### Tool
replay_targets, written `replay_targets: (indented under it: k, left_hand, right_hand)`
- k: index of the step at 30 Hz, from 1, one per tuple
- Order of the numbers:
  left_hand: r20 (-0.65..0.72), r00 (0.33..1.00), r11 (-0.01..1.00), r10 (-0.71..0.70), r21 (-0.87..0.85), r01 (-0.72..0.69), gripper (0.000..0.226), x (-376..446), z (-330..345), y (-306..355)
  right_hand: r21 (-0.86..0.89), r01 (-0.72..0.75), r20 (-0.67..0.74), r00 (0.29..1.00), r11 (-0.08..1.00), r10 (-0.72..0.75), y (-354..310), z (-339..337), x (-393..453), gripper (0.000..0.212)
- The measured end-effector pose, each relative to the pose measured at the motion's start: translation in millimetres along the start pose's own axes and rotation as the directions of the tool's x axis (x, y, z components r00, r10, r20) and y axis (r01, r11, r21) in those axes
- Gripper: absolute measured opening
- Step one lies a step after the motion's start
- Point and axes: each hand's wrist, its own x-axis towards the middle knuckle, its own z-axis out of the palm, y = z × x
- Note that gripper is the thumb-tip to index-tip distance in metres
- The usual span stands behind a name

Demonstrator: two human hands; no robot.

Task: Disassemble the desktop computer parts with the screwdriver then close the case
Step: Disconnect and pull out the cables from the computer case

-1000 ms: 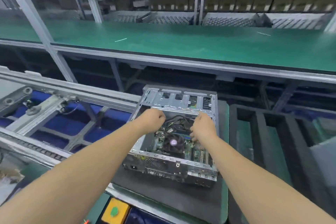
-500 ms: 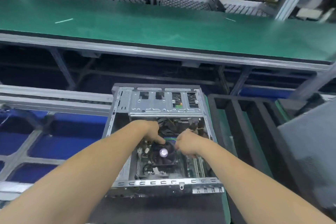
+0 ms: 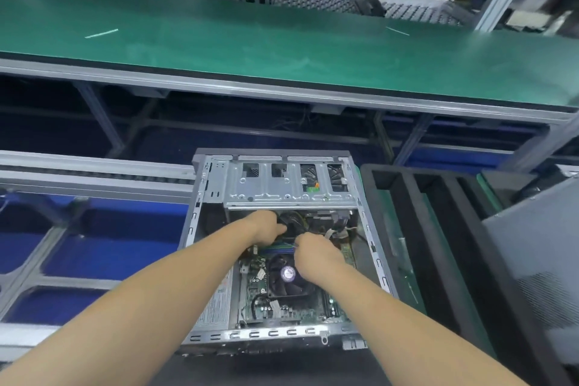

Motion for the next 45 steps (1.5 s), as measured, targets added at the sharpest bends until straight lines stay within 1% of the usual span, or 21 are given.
replay_targets:
  k: [3,5,7,8,9,12,15,17,21,24,26,27,29,31,32,34,36,38,40,42,45]
  left_hand:
    - [0.024,1.0,0.998,0.019,-0.06,-0.017,0.039,3,4,-4]
    - [0.036,0.999,0.991,0.031,-0.13,-0.026,0.034,2,3,-4]
    - [0.02,0.999,0.987,0.031,-0.159,-0.027,0.031,0,4,-4]
    - [0.018,1.0,0.985,0.018,-0.171,-0.015,0.03,-1,5,-3]
    - [0.012,1.0,0.982,0.007,-0.189,-0.005,0.031,-1,6,-3]
    - [0.029,0.998,0.951,-0.057,-0.304,0.063,0.029,-8,4,0]
    - [0.182,0.98,0.845,-0.076,-0.51,0.16,0.021,-18,-8,6]
    - [0.245,0.966,0.787,-0.085,-0.577,0.216,0.014,-23,-13,11]
    - [0.101,0.963,0.768,-0.251,-0.584,0.262,0.024,-18,-4,17]
    - [-0.012,0.947,0.723,-0.322,-0.648,0.238,0.026,-9,10,18]
    - [-0.078,0.922,0.749,-0.38,-0.611,0.256,0.027,-8,14,19]
    - [-0.117,0.919,0.799,-0.375,-0.544,0.257,0.026,-9,15,20]
    - [-0.221,0.921,0.918,-0.32,-0.314,0.243,0.023,-14,20,22]
    - [-0.332,0.917,0.975,-0.223,-0.088,0.205,0.021,-23,24,19]
    - [-0.38,0.914,0.983,-0.139,0.056,0.173,0.018,-28,25,17]
    - [-0.394,0.919,0.943,0.026,0.314,0.108,0.017,-34,23,14]
    - [-0.377,0.921,0.906,0.098,0.418,0.075,0.023,-36,17,10]
    - [-0.391,0.907,0.889,0.16,0.455,0.039,0.025,-39,13,9]
    - [-0.415,0.881,0.899,0.229,0.436,-0.029,0.018,-43,14,10]
    - [-0.456,0.86,0.956,0.229,0.272,-0.111,0.005,-46,13,6]
    - [-0.454,0.871,0.969,0.186,-0.06,-0.239,0.015,-54,10,-2]
  right_hand:
    - [0.148,-0.051,0.019,0.999,0.988,0.049,-13,6,18,0.034]
    - [0.271,-0.153,0.09,0.987,0.95,0.133,-23,8,37,0.033]
    - [0.386,-0.359,0.293,0.921,0.85,0.256,-29,10,49,0.026]
    - [0.437,-0.443,0.368,0.882,0.783,0.294,-30,10,52,0.029]
    - [0.518,-0.472,0.402,0.87,0.713,0.284,-29,13,55,0.033]
    - [0.679,-0.455,0.4,0.887,0.577,0.229,-32,18,51,0.027]
    - [0.732,-0.446,0.389,0.894,0.515,0.221,-32,14,47,0.029]
    - [0.744,-0.437,0.387,0.899,0.506,0.206,-33,10,43,0.031]
    - [0.772,-0.448,0.407,0.893,0.452,0.191,-31,9,41,0.034]
    - [0.77,-0.433,0.402,0.899,0.468,0.171,-30,12,46,0.032]
    - [0.752,-0.418,0.395,0.905,0.509,0.159,-28,13,47,0.03]
    - [0.739,-0.412,0.392,0.907,0.533,0.157,-26,13,48,0.029]
    - [0.698,-0.372,0.373,0.918,0.611,0.132,-21,9,48,0.026]
    - [0.628,-0.291,0.357,0.932,0.722,0.065,-18,2,47,0.022]
    - [0.586,-0.248,0.352,0.935,0.771,0.033,-16,-1,46,0.021]
    - [0.508,-0.188,0.352,0.936,0.84,-0.003,-10,-8,42,0.02]
    - [0.456,-0.133,0.345,0.938,0.88,-0.037,-5,-13,37,0.018]
    - [0.448,-0.065,0.309,0.947,0.892,-0.086,-1,-14,32,0.014]
    - [0.471,-0.003,0.251,0.959,0.882,-0.131,2,-12,29,0.012]
    - [0.516,0.06,0.182,0.967,0.855,-0.177,5,-9,24,0.013]
    - [0.59,0.163,0.078,0.964,0.791,-0.256,11,-2,18,0.012]
